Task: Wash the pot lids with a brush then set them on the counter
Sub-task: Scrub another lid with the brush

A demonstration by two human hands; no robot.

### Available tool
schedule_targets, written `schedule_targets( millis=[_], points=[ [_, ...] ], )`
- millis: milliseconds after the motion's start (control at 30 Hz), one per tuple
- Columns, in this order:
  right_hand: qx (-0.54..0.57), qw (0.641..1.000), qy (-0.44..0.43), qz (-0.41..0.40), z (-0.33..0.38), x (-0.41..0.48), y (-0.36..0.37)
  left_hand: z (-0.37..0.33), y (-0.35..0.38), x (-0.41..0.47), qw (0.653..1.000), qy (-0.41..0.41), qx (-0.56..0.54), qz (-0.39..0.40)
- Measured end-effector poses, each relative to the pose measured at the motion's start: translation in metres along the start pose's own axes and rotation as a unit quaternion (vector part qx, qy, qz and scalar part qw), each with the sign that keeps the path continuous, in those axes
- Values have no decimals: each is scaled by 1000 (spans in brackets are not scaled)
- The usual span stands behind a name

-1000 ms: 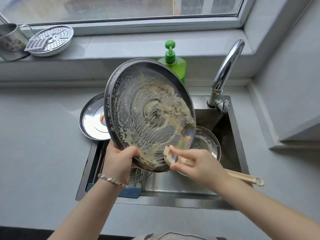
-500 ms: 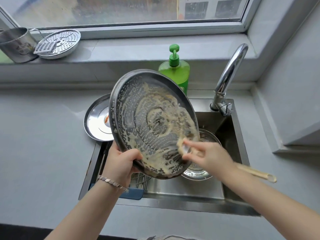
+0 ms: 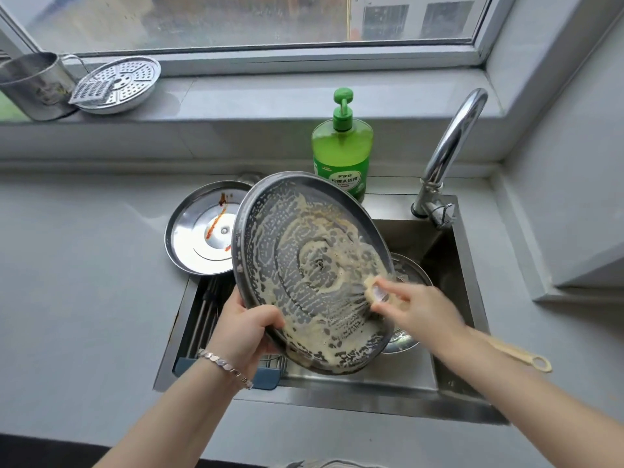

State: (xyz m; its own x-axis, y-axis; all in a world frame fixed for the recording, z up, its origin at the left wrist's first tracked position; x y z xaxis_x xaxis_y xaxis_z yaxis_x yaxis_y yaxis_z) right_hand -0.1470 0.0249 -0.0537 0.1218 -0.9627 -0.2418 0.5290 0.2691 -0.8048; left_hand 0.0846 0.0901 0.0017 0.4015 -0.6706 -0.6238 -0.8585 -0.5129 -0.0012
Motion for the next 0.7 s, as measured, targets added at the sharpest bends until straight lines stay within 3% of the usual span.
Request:
schedule_targets(
  millis=[100,200,300,400,467,600,700],
  points=[
    [30,997,-42,51,13,-16,9,0,-1,4,1000,-3,6,2],
    [75,991,96,-59,-27,12,-5,-7,-6,8,999,-7,43,7],
    [294,916,266,-66,-49,18,-2,-19,-10,13,997,-35,73,6],
    [489,797,353,37,-47,16,11,-36,-15,24,994,-55,95,10],
    [546,743,375,91,-34,11,11,-49,-16,31,993,-55,101,28],
    [573,726,371,85,-16,4,16,-66,-7,33,997,-45,30,51],
    [605,711,355,44,-12,10,26,-51,0,30,992,-28,-96,77]
  ],
)
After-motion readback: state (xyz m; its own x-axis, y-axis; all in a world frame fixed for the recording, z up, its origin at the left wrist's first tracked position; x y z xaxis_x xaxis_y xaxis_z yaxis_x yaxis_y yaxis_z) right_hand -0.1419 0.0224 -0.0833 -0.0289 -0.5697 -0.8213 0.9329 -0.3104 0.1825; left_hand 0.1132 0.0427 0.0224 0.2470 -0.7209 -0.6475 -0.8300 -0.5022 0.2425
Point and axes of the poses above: each hand's wrist, its own x-axis towards the middle knuckle, its own y-axis out of the palm, z = x × y, the point moved 2 cm from there along x, towards the middle knuckle, and after that the axes turned 10 degrees about -z, right-handed, at the moved point
